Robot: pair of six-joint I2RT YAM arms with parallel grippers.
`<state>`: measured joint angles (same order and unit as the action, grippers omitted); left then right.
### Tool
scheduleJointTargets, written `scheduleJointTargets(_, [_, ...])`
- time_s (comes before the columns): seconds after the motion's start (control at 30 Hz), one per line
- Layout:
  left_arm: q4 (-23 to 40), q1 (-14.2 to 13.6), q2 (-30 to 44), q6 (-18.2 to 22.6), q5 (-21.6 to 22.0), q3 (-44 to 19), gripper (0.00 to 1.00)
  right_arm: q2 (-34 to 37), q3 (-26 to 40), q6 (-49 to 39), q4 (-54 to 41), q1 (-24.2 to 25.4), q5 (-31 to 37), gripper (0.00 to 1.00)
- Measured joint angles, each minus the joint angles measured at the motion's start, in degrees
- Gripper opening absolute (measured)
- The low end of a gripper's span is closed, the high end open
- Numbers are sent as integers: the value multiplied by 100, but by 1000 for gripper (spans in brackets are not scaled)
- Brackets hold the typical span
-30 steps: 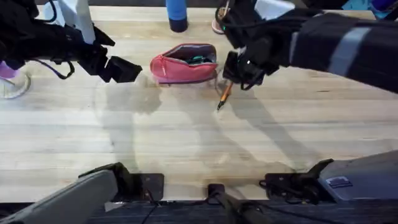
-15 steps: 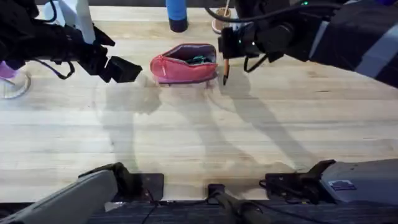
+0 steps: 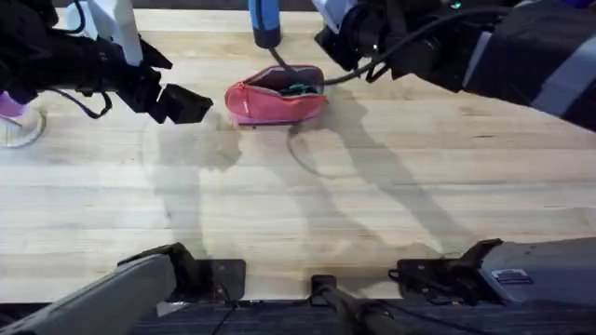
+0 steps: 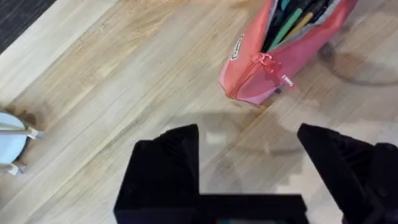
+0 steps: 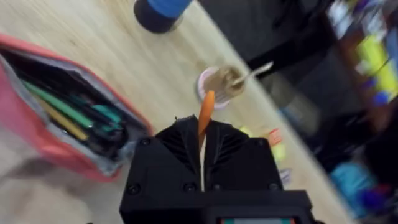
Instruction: Unzip the bag, pick up the pens from the table one at a time and place them inside, then zip the bag closed.
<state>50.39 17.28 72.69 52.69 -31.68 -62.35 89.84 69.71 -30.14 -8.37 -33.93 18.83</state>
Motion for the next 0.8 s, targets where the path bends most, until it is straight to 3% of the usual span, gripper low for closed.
scheduleJointTargets(0.27, [0, 0, 0, 0, 0, 0, 993, 0, 0, -1667, 252, 0, -561, 31])
scheduleJointTargets(0.8, [107, 0, 0, 0, 2, 0, 993, 81, 0, -2989, 250, -18, -1837, 31])
